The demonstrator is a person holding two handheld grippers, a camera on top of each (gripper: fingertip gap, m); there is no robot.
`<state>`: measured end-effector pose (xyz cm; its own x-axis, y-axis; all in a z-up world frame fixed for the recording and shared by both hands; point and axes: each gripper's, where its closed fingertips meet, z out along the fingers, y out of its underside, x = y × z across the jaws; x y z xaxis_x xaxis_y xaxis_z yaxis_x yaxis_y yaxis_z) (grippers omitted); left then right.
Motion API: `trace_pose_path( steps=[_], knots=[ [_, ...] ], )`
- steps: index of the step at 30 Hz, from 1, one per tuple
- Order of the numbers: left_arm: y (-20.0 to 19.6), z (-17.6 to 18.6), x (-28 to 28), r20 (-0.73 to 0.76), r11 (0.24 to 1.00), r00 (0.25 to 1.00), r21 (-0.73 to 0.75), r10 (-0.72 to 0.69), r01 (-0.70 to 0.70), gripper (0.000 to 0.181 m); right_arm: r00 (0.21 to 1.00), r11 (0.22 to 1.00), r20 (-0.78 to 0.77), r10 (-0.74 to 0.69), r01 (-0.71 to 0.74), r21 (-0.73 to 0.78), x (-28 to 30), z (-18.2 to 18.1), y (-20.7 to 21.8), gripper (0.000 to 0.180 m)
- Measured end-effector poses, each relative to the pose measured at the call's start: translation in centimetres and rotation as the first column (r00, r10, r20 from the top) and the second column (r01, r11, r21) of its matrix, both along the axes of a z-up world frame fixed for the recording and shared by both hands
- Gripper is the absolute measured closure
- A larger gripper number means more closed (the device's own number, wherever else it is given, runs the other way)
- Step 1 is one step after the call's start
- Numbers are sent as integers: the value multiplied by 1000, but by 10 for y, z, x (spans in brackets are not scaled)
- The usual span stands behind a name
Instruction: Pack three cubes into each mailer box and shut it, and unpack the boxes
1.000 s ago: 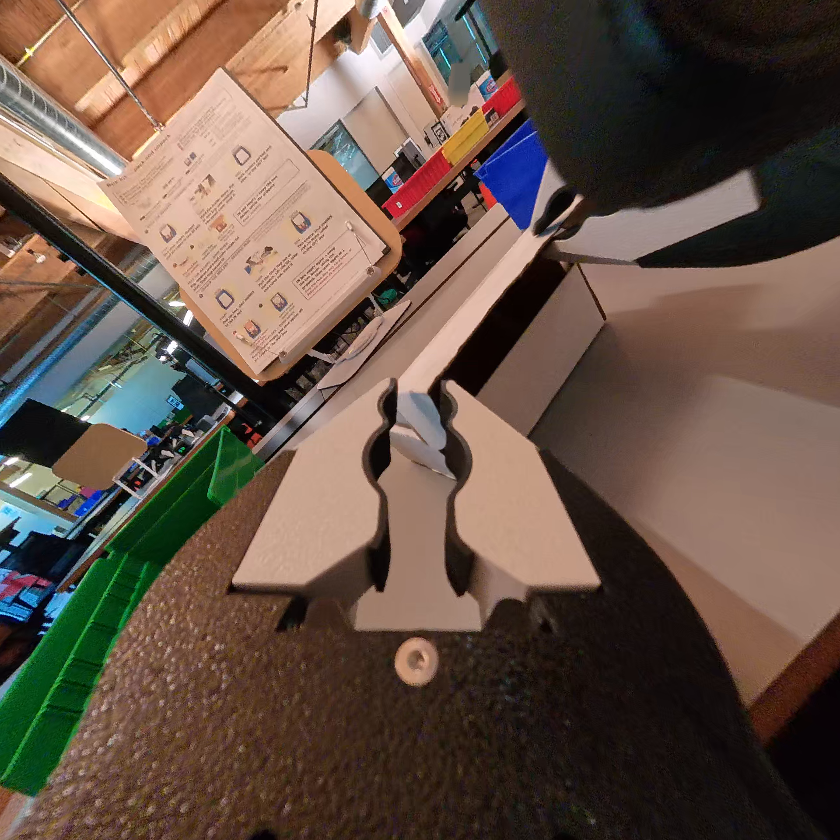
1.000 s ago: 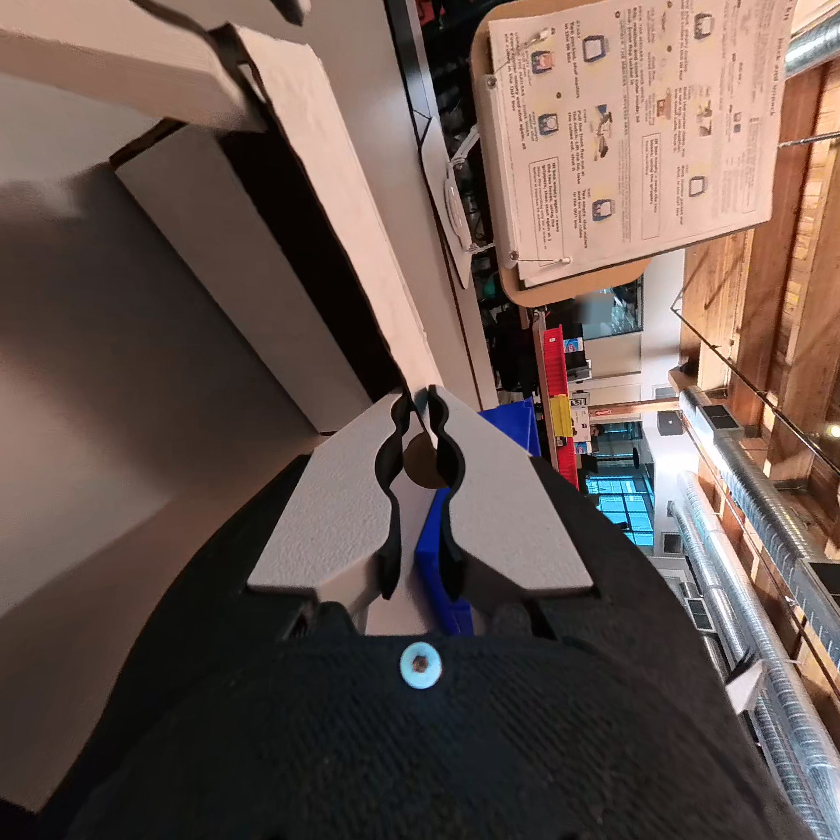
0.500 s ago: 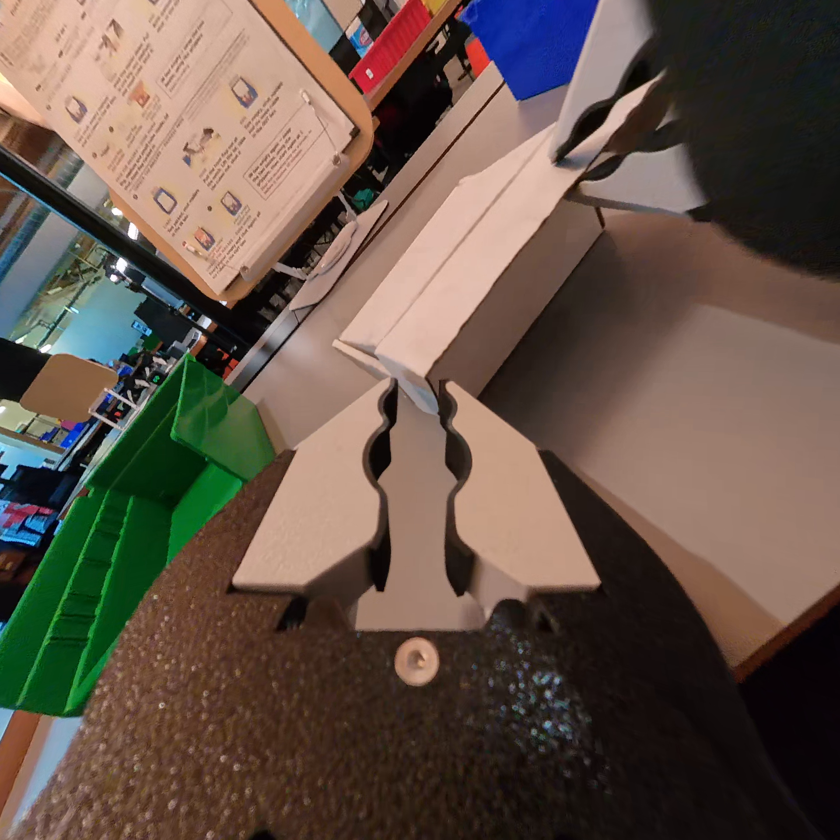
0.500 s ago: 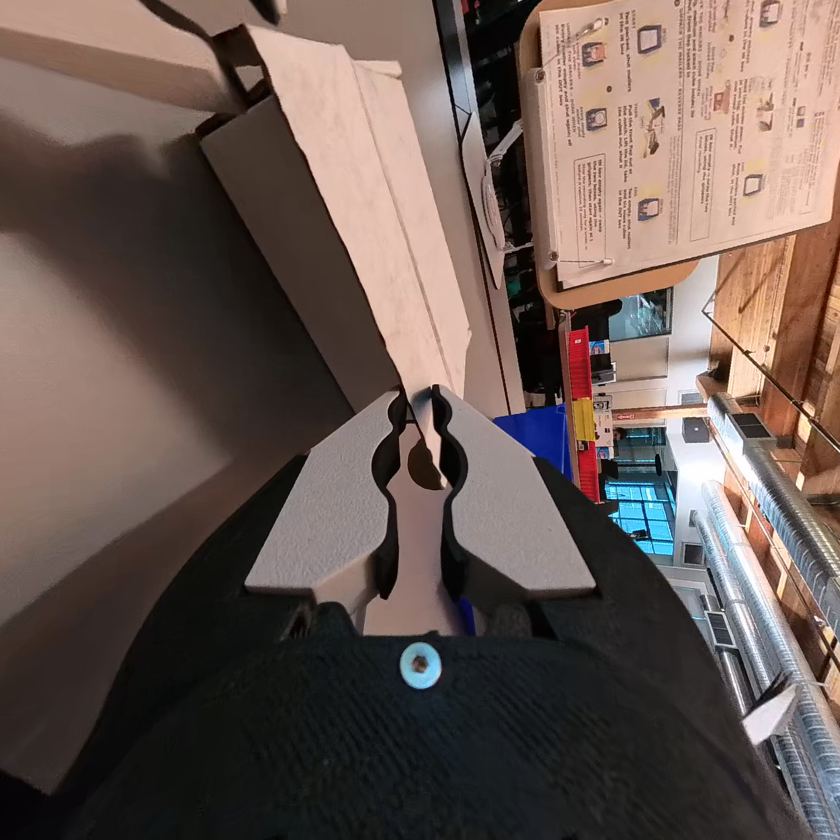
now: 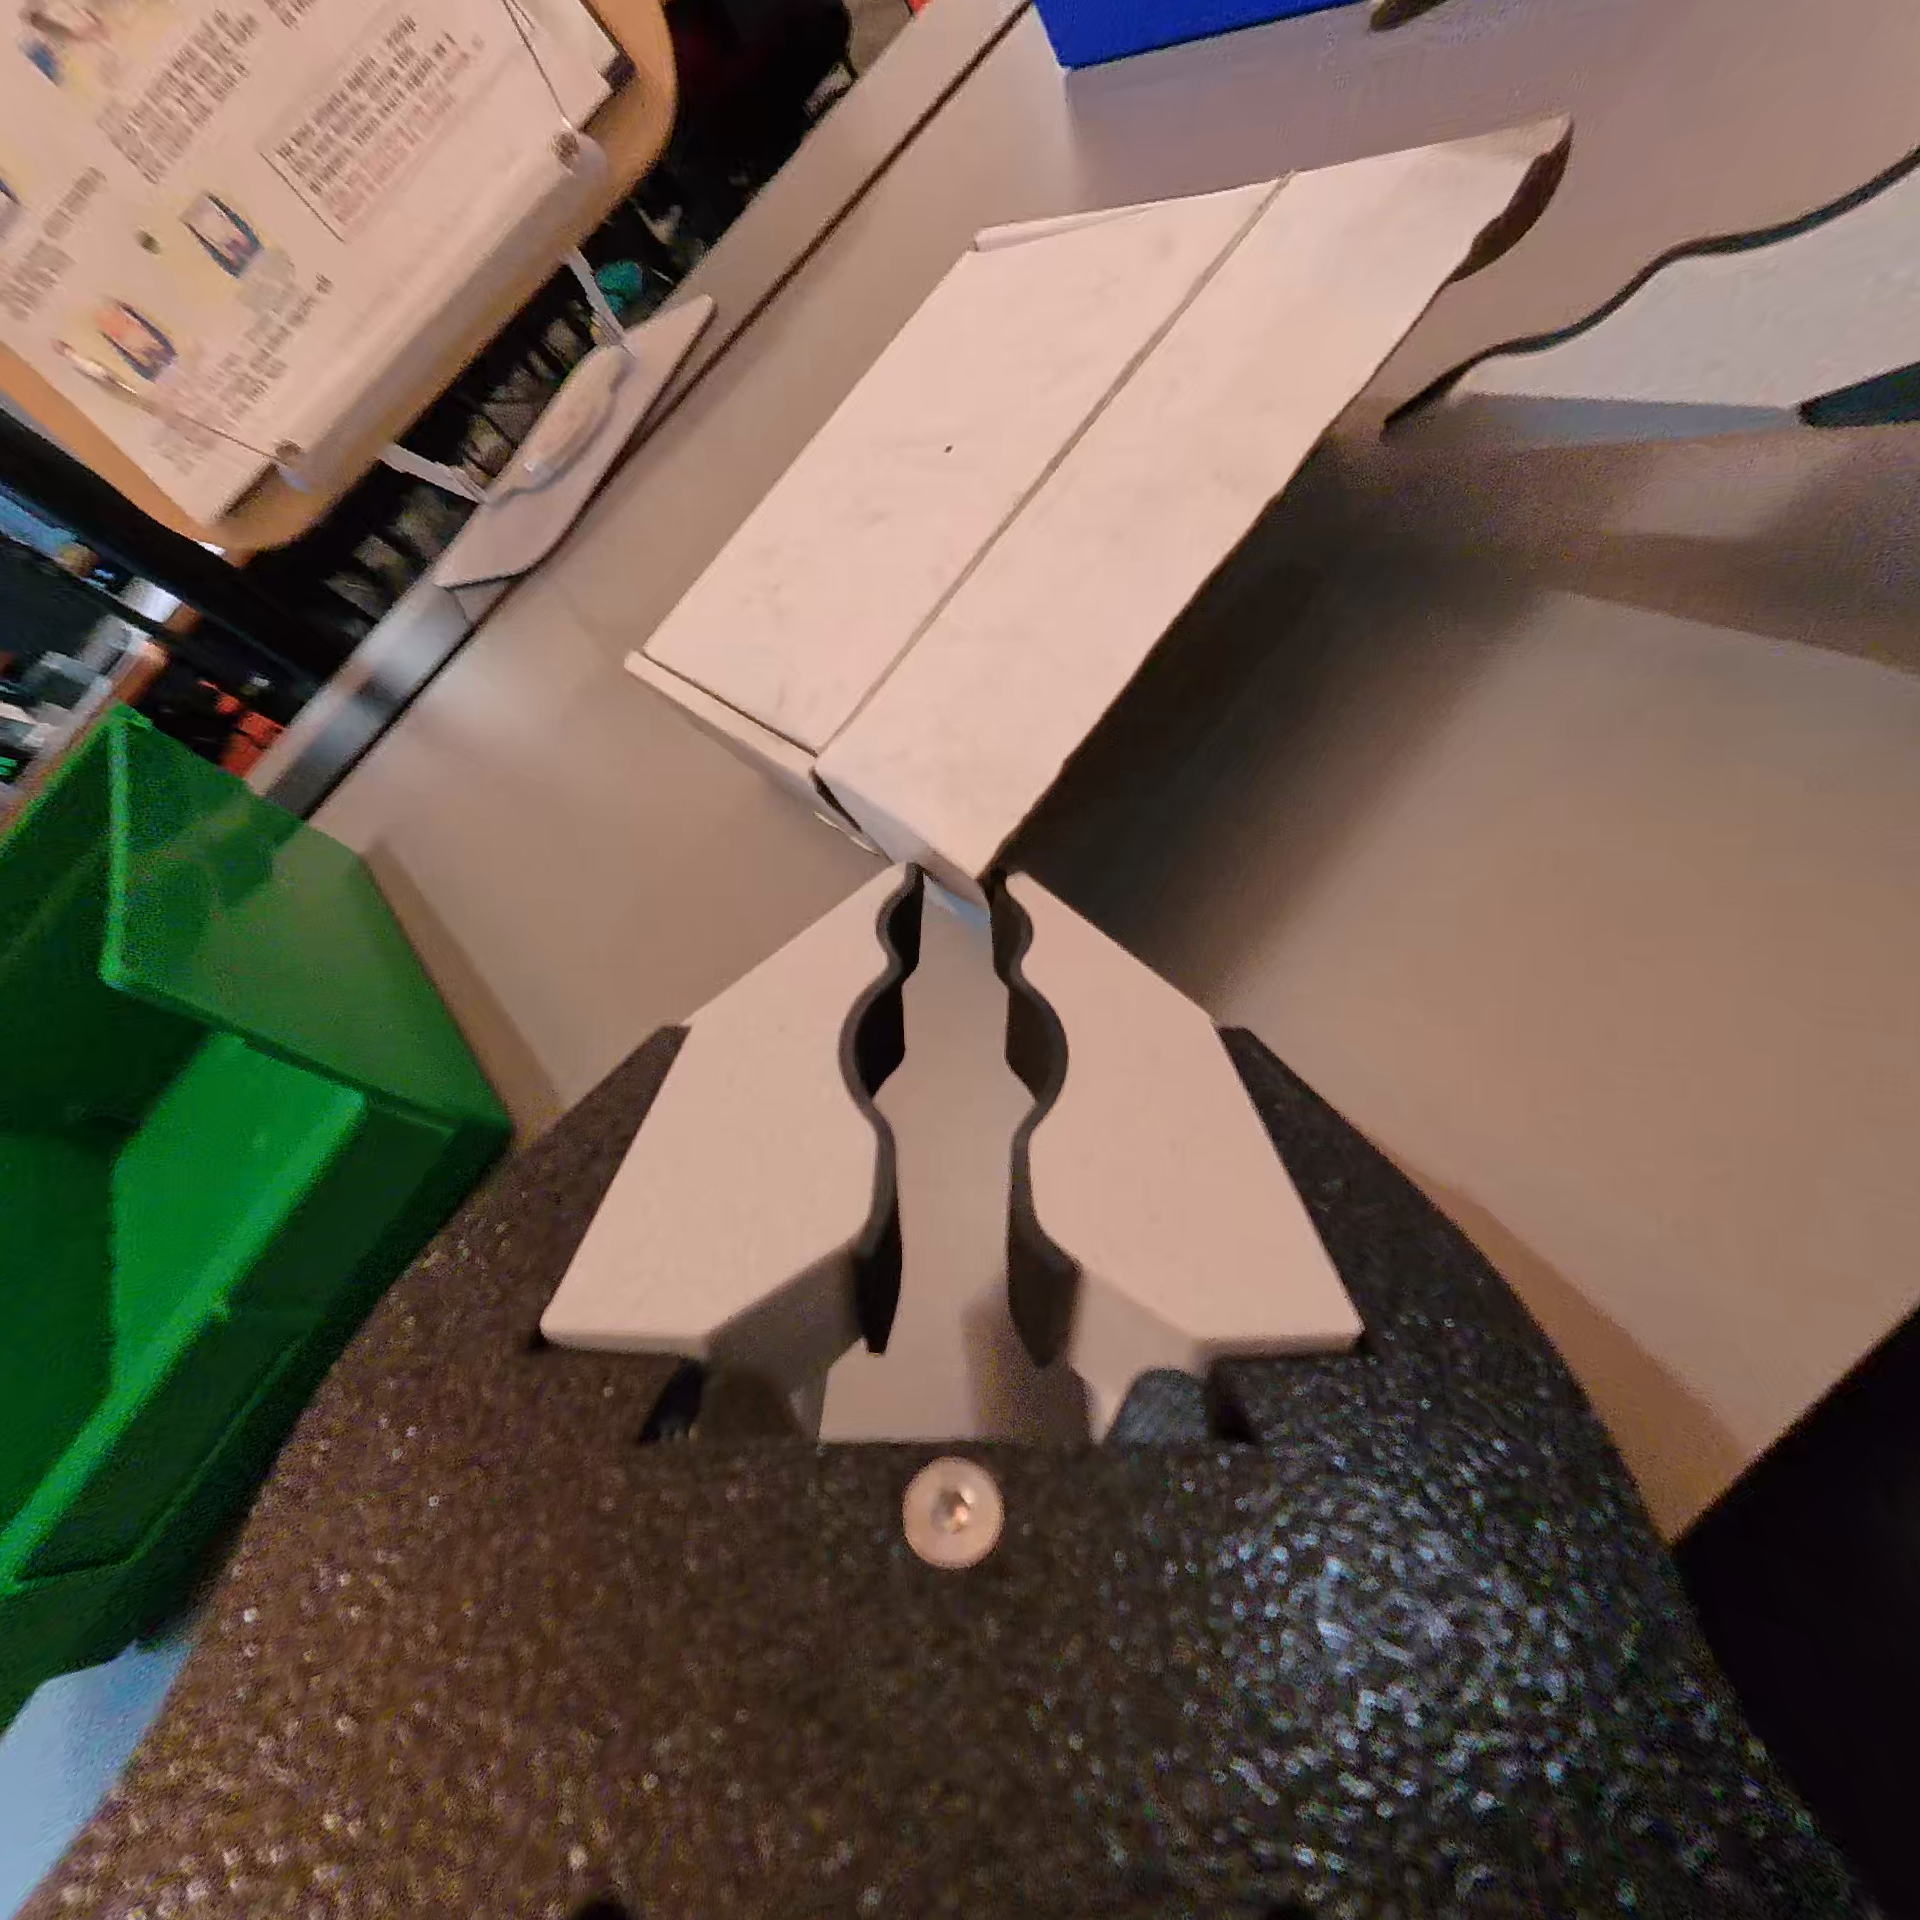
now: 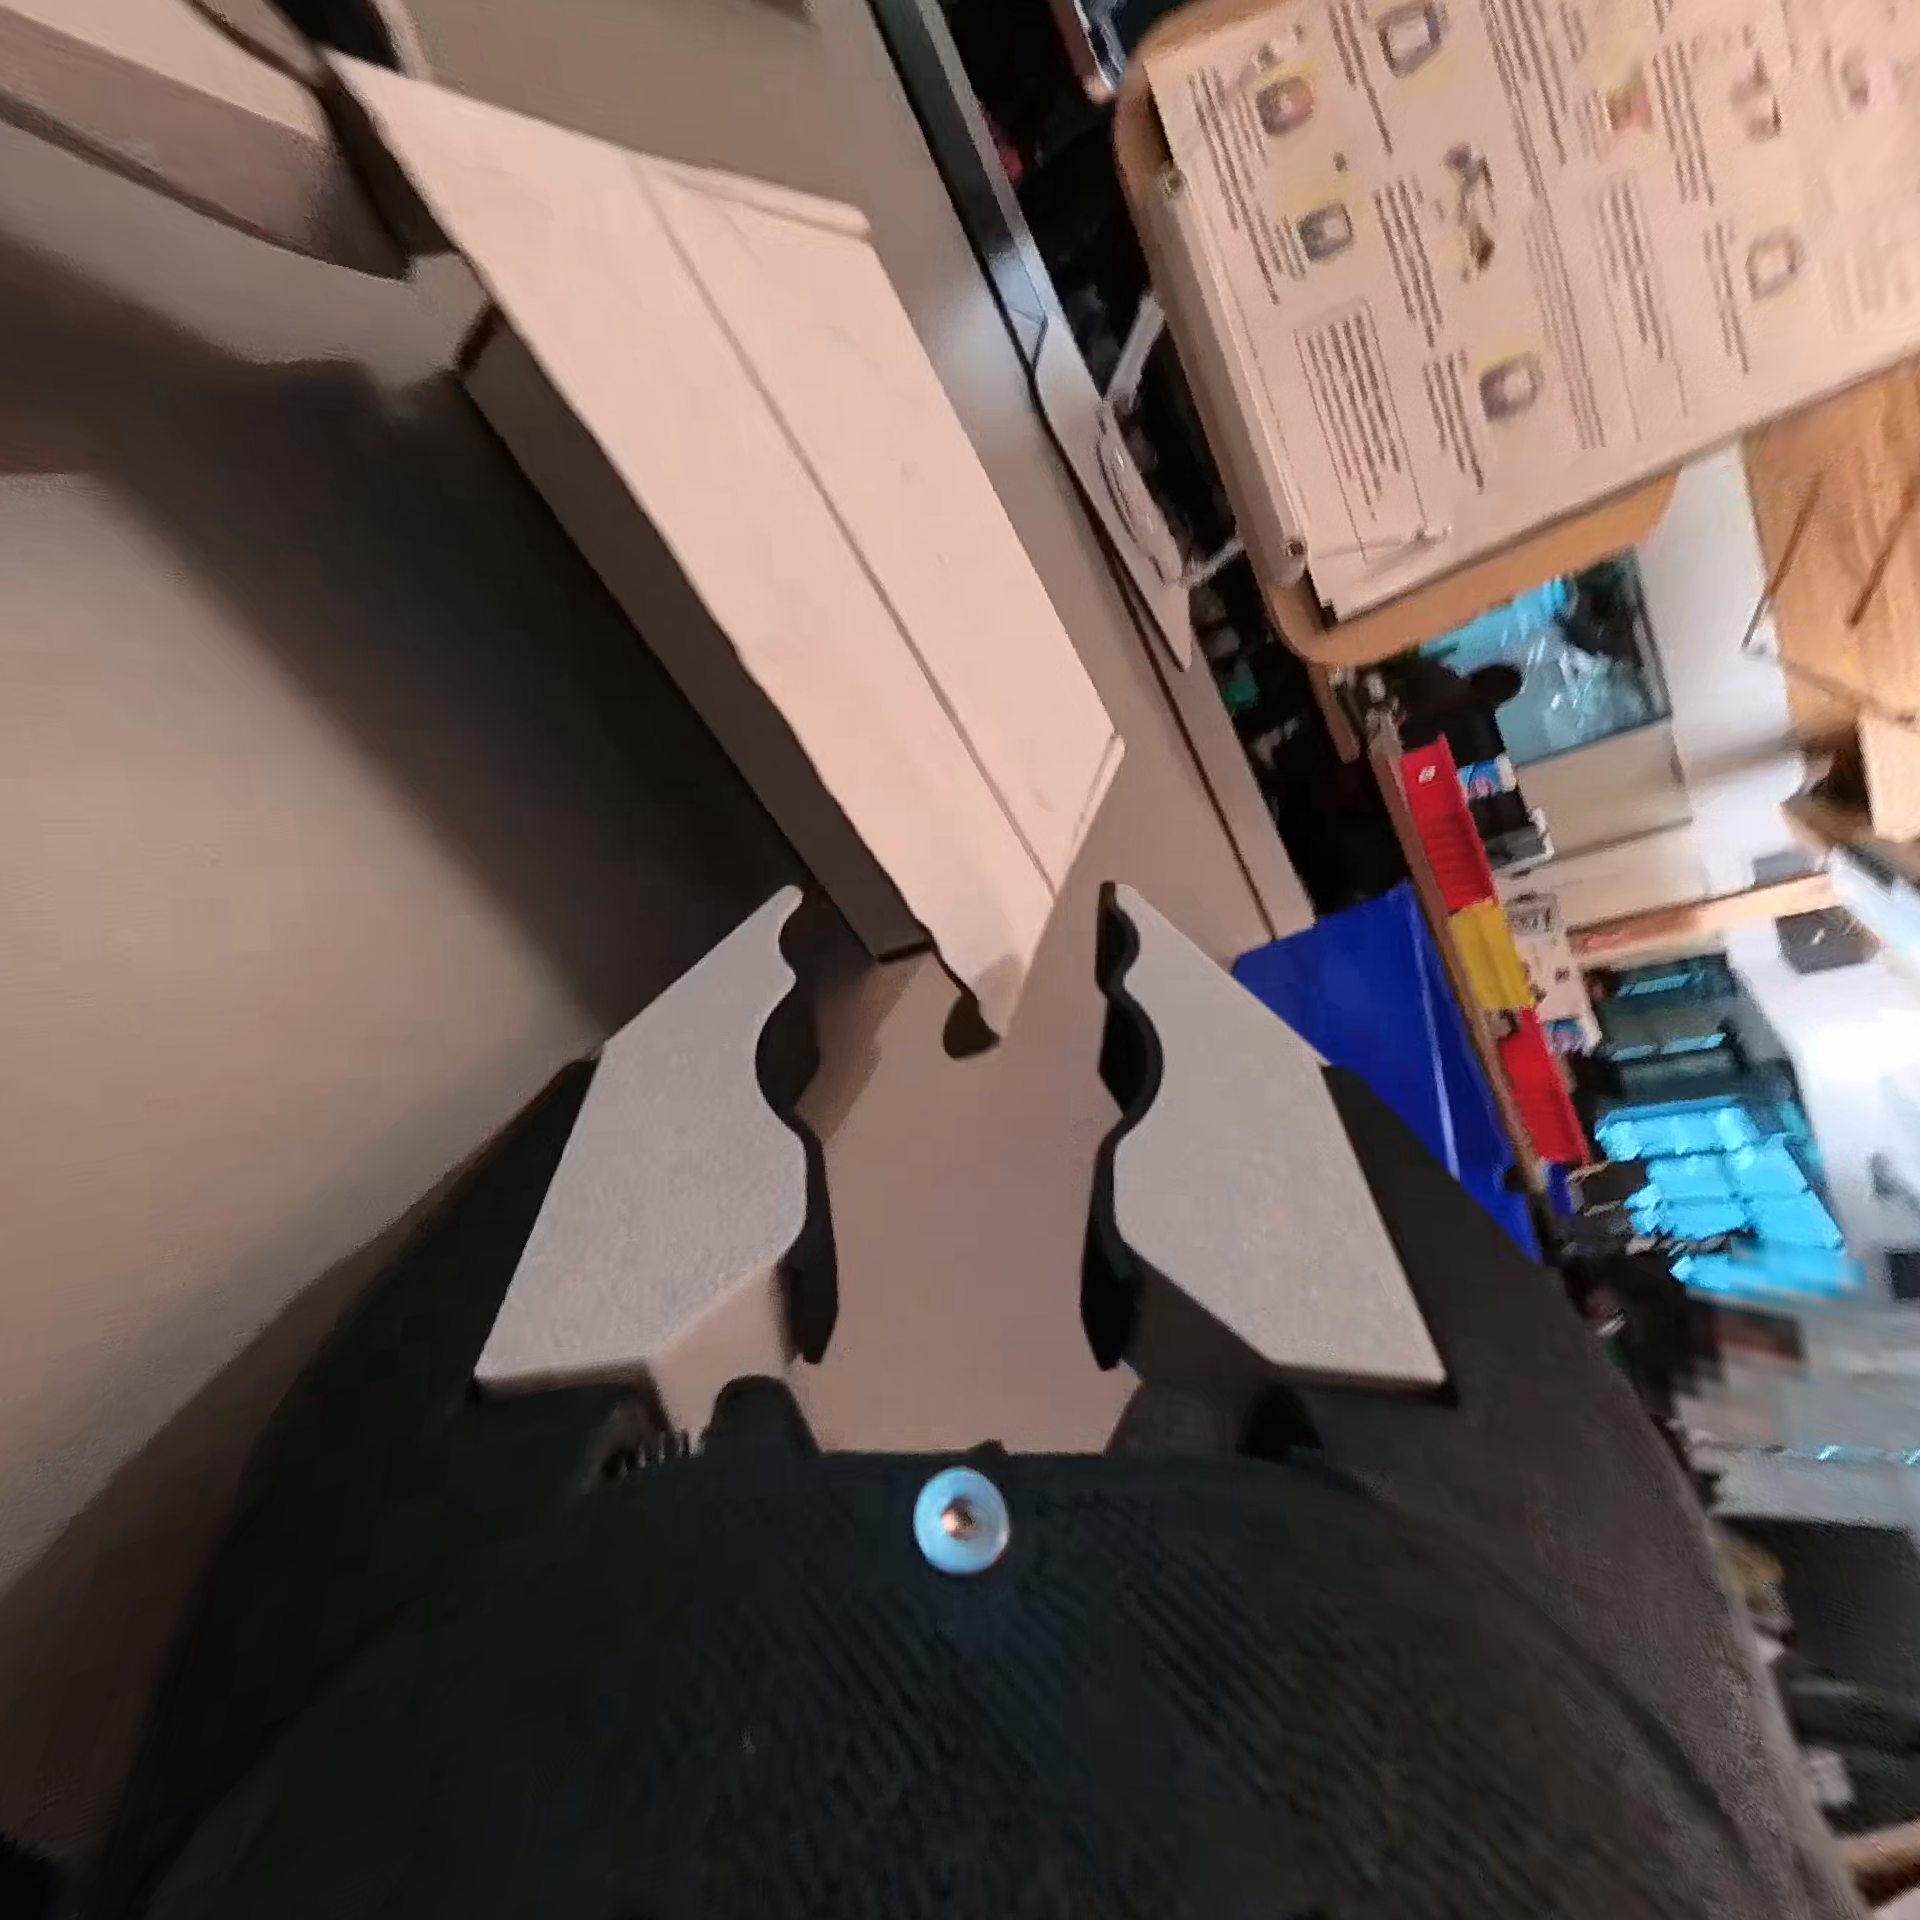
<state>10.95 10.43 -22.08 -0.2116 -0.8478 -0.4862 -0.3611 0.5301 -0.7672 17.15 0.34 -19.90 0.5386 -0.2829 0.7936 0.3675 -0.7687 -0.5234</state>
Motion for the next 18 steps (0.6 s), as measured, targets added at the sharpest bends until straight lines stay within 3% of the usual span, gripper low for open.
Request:
trace_pose_path(
  steps=[5, 8, 12, 15, 18],
  knots=[
    [-3, -4, 3, -63, 994, 997, -106, -34, 28, 169, 985, 989, -162, -61, 82, 125, 19, -10, -7, 150],
    [-2, -4, 4, -71, 990, 997, -134, -44, 34, 169, 976, 982, -213, -43, 80, 170, 22, -11, -3, 153],
    [-1, -8, 6, -108, 986, 991, -155, -76, 58, 168, 945, 968, -326, -32, 111, 227, 22, -18, -4, 151],
    [3, -10, 9, -123, 984, 989, -167, -82, 61, 168, 923, 963, -378, -69, 161, 217, 33, -23, -13, 128],
    [4, -13, 10, -151, 981, 984, -183, -98, 70, 168, 889, 974, -455, 48, 59, 217, 26, -28, -8, 171]
  ],
)
